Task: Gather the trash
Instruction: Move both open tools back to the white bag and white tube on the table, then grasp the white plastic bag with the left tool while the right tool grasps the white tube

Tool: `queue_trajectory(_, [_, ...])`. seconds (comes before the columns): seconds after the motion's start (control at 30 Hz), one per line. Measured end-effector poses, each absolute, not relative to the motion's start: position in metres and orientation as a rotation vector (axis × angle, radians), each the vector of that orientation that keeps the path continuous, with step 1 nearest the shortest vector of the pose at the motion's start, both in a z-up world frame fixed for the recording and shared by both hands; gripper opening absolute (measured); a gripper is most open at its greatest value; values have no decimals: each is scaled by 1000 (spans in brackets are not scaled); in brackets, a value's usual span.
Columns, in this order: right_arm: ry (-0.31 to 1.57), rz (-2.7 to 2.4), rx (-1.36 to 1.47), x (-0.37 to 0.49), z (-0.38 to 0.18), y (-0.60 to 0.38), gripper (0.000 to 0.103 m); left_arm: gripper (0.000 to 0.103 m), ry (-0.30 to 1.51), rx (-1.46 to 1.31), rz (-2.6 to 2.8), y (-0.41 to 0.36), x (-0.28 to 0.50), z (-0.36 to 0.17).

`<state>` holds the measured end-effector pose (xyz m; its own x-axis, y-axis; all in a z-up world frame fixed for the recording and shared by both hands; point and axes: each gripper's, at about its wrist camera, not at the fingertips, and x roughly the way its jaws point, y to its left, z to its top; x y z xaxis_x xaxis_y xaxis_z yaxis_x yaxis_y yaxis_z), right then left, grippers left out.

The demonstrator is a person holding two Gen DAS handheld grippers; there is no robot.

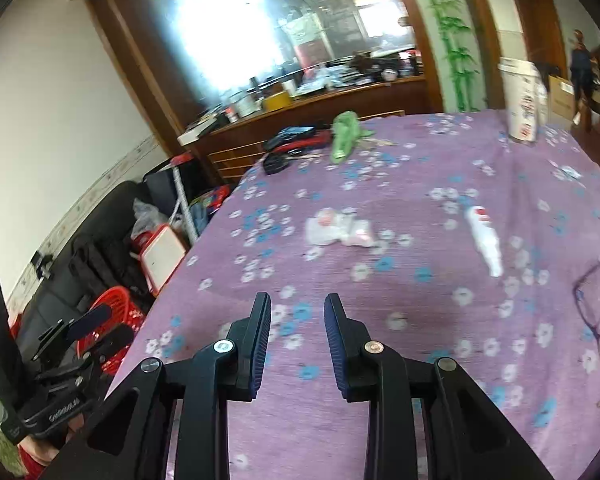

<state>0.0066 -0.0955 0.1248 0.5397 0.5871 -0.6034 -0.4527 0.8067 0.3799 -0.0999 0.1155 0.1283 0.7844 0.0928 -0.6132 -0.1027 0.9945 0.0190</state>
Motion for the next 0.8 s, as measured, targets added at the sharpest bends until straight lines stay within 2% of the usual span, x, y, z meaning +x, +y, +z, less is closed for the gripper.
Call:
queue_trajectory(0.1, [789, 581, 212, 18, 122, -118, 31, 61, 685, -1, 64, 98, -88, 128])
queue_trajectory(0.23, [792, 519, 272, 34, 121, -149, 40, 65, 723, 14, 23, 81, -72, 126])
queue_trajectory(0.3, [798, 490, 304, 45, 119, -164, 40, 68, 745, 14, 14, 81, -63, 125])
queue_trajectory(0.53, [884, 348, 403, 101, 96, -213, 41, 69, 819, 3, 35, 97, -22, 123])
queue_trajectory(0.8, [975, 300, 378, 159, 53, -204, 41, 69, 881, -8, 29, 97, 38, 118])
